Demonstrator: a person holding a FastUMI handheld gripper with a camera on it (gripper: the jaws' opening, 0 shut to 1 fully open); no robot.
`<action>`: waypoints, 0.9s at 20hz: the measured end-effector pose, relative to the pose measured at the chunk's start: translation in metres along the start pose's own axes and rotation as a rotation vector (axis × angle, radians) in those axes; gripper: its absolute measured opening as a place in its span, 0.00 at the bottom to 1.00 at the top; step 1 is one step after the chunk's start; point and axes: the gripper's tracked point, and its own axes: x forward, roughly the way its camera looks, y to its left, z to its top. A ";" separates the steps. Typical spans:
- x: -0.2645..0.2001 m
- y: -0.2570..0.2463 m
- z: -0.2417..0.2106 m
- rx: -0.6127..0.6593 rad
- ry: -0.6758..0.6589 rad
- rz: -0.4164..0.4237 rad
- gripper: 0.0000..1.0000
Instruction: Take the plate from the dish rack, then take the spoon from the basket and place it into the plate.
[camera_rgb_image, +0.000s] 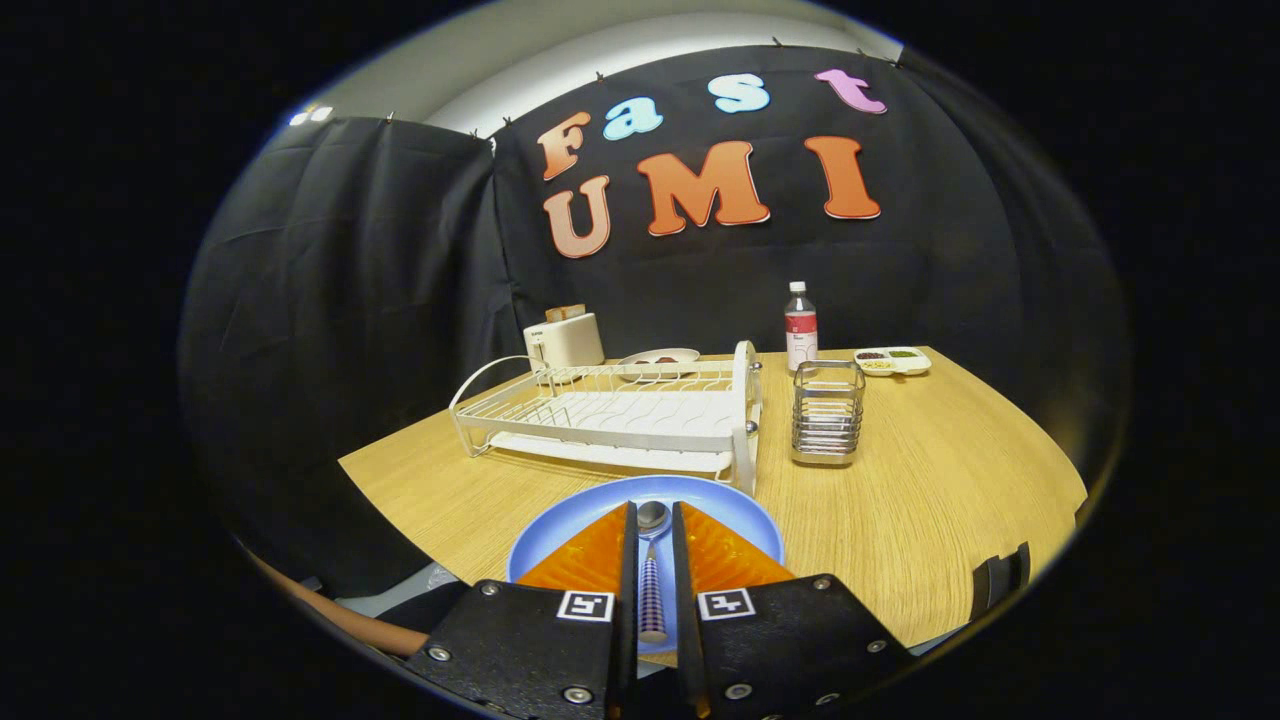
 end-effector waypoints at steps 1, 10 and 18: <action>-0.003 -0.003 0.001 0.012 -0.007 -0.009 0.17; 0.004 -0.035 0.092 -0.048 -0.216 -0.171 0.60; 0.020 -0.039 0.133 -0.036 -0.290 -0.230 0.81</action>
